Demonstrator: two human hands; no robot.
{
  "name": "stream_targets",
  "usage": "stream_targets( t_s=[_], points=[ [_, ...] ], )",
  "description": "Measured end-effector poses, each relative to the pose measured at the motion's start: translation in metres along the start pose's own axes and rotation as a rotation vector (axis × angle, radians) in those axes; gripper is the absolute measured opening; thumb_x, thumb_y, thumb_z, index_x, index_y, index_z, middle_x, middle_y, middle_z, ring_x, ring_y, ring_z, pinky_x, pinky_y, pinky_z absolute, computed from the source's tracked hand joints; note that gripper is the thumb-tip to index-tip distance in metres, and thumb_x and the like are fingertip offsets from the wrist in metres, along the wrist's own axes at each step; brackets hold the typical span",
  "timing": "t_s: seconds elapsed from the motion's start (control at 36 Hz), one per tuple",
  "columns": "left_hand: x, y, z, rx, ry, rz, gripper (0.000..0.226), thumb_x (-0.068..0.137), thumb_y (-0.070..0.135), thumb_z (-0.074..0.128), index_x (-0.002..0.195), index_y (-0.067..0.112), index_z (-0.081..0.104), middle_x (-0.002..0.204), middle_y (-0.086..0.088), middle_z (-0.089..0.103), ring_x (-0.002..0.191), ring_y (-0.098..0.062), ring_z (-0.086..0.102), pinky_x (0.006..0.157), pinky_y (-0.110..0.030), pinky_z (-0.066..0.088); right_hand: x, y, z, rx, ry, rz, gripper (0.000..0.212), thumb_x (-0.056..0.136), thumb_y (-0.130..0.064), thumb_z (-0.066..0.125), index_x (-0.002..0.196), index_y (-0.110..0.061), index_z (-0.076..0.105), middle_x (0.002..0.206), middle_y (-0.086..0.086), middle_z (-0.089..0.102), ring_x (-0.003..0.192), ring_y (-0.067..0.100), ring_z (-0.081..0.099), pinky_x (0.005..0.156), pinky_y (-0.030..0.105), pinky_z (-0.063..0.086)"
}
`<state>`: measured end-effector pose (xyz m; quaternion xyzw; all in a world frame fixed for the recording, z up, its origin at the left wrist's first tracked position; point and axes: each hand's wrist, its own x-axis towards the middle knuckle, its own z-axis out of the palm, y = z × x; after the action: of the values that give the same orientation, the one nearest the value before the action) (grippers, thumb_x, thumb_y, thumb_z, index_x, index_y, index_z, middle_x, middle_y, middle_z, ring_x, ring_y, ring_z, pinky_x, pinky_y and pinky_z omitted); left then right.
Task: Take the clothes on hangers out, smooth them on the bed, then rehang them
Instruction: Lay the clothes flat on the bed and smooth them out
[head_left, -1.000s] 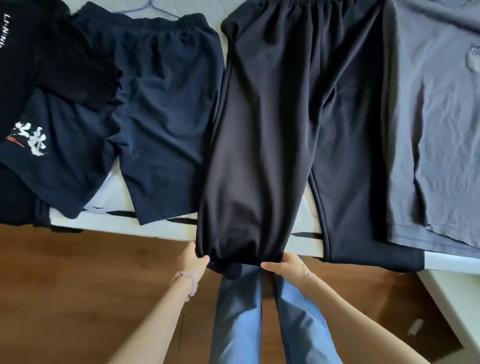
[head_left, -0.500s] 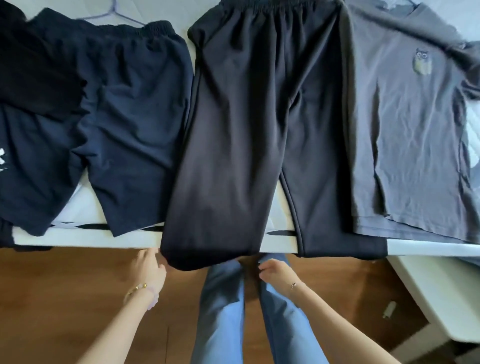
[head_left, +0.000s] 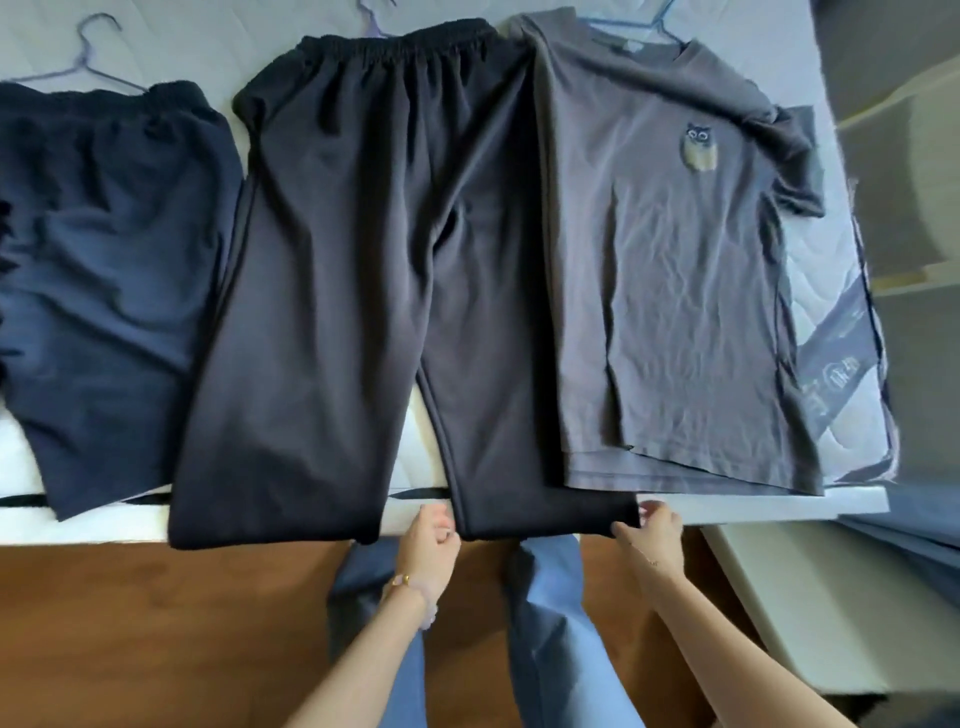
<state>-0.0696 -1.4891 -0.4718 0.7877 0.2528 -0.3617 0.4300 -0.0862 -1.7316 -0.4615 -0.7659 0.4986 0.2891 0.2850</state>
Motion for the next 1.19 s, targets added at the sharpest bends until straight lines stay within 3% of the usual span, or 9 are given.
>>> stream_targets(
  t_s=[0.17,0.28,0.39,0.47,0.56,0.72,0.94,1.08,1.19],
  points=[
    [0.004,0.016,0.048,-0.064,0.105,-0.133,0.018,0.085,0.019,0.063,0.087,0.001,0.060,0.087,-0.015,0.066,0.085,-0.033,0.060,0.074,-0.034,0.046,0.026,0.016,-0.013,-0.016,-0.222,-0.147,0.012,0.093,-0.021,0.062,0.088,-0.010,0.062,0.081,0.006,0.061,0.076,0.024,0.059,0.062,0.030,0.036],
    [-0.004,0.008,0.047,-0.077,0.231,-0.171,0.016,0.088,0.019,0.058,0.078,0.008,0.055,0.088,-0.016,0.063,0.088,-0.034,0.059,0.076,-0.038,0.045,0.035,0.024,-0.019,-0.119,-0.296,-0.171,0.035,0.095,-0.025,0.058,0.065,-0.015,0.044,0.064,0.000,0.050,0.058,0.015,0.049,0.056,0.030,0.032],
    [-0.008,0.002,0.044,0.082,0.254,-0.234,0.030,0.091,0.014,0.054,0.066,0.009,0.039,0.086,-0.022,0.058,0.092,-0.043,0.057,0.067,-0.035,0.032,0.034,0.027,-0.029,-0.208,-0.307,-0.156,0.025,0.097,-0.028,0.054,0.074,-0.020,0.048,0.092,0.005,0.061,0.084,0.024,0.057,0.068,0.030,0.039],
    [-0.012,0.027,0.040,0.268,0.314,-0.222,0.008,0.088,0.007,0.054,0.089,0.003,0.047,0.104,-0.026,0.060,0.095,-0.042,0.057,0.069,-0.034,0.038,0.038,0.027,-0.038,-0.197,-0.334,-0.130,0.014,0.093,-0.018,0.049,0.098,-0.021,0.062,0.116,0.005,0.068,0.105,0.026,0.063,0.083,0.032,0.049],
    [-0.006,0.059,0.038,0.341,0.466,-0.061,0.028,0.084,0.004,0.056,0.111,0.001,0.053,0.116,-0.021,0.057,0.106,-0.039,0.055,0.082,-0.042,0.046,0.042,0.024,-0.060,-0.093,-0.297,-0.113,0.013,0.091,-0.021,0.049,0.093,-0.032,0.056,0.119,0.001,0.068,0.110,0.024,0.063,0.090,0.030,0.049],
    [0.020,0.136,0.066,0.085,0.271,0.136,0.019,0.091,0.008,0.052,0.109,0.005,0.057,0.116,-0.012,0.060,0.103,-0.027,0.058,0.088,-0.034,0.041,0.075,0.015,-0.130,0.108,-0.048,-0.195,0.019,0.093,-0.013,0.056,0.107,-0.014,0.070,0.102,0.006,0.072,0.105,0.026,0.066,0.084,0.029,0.046],
    [0.070,0.199,0.076,-0.431,-0.032,-0.155,0.029,0.095,0.010,0.047,0.123,0.006,0.051,0.119,-0.012,0.057,0.105,-0.022,0.054,0.094,-0.039,0.044,0.146,-0.010,-0.195,-0.056,0.077,-0.221,0.051,0.086,-0.014,0.061,0.136,-0.004,0.053,0.134,0.019,0.054,0.125,0.036,0.048,0.109,0.041,0.038],
    [0.084,0.202,0.082,-0.224,-0.243,-0.212,0.070,0.083,0.041,0.064,0.140,0.011,0.036,0.138,0.000,0.050,0.125,-0.019,0.048,0.109,-0.038,0.035,0.176,-0.018,-0.205,0.023,0.059,-0.117,0.052,0.089,-0.015,0.063,0.136,0.001,0.049,0.136,0.026,0.049,0.124,0.039,0.049,0.106,0.040,0.040],
    [0.086,0.205,0.091,-0.388,-0.248,-0.277,0.037,0.084,0.020,0.068,0.117,0.008,0.057,0.116,-0.013,0.066,0.105,-0.026,0.063,0.094,-0.041,0.049,0.183,-0.018,-0.206,0.065,-0.017,-0.069,0.034,0.093,-0.021,0.064,0.118,0.002,0.061,0.114,0.021,0.060,0.109,0.038,0.059,0.093,0.040,0.045]
  ],
)
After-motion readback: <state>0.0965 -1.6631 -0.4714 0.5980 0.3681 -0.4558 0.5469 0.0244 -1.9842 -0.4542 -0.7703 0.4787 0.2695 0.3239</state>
